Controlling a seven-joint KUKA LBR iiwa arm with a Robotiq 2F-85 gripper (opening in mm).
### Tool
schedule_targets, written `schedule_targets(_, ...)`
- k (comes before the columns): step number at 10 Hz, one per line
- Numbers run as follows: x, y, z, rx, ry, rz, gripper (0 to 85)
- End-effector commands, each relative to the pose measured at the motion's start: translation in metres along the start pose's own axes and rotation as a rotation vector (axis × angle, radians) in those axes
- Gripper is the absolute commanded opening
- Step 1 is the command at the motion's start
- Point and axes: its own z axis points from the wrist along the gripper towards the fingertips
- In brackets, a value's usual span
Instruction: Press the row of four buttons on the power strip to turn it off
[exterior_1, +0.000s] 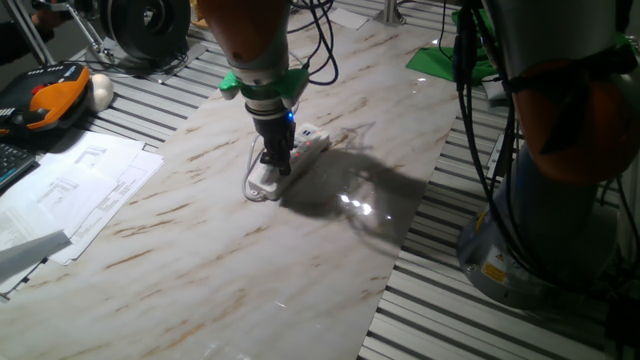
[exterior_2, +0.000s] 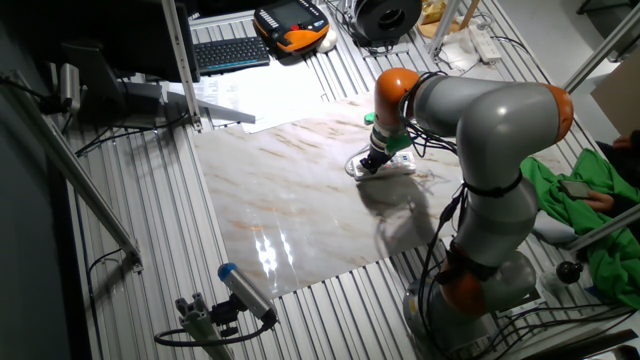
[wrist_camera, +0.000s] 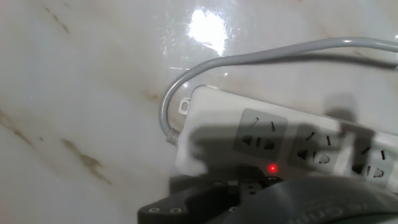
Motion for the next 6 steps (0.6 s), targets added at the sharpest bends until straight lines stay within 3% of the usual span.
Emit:
schedule_targets(1, -0.002, -0.006, -0.006, 0.004, 0.002, -0.004, 0.0)
schedule_targets(3, -0.004, -0.016, -0.010, 0.014, 0.003, -0.017, 0.0)
schedule_targets(6, 0.000, -0.030, -0.003, 0.016, -0.009, -0.035, 0.0)
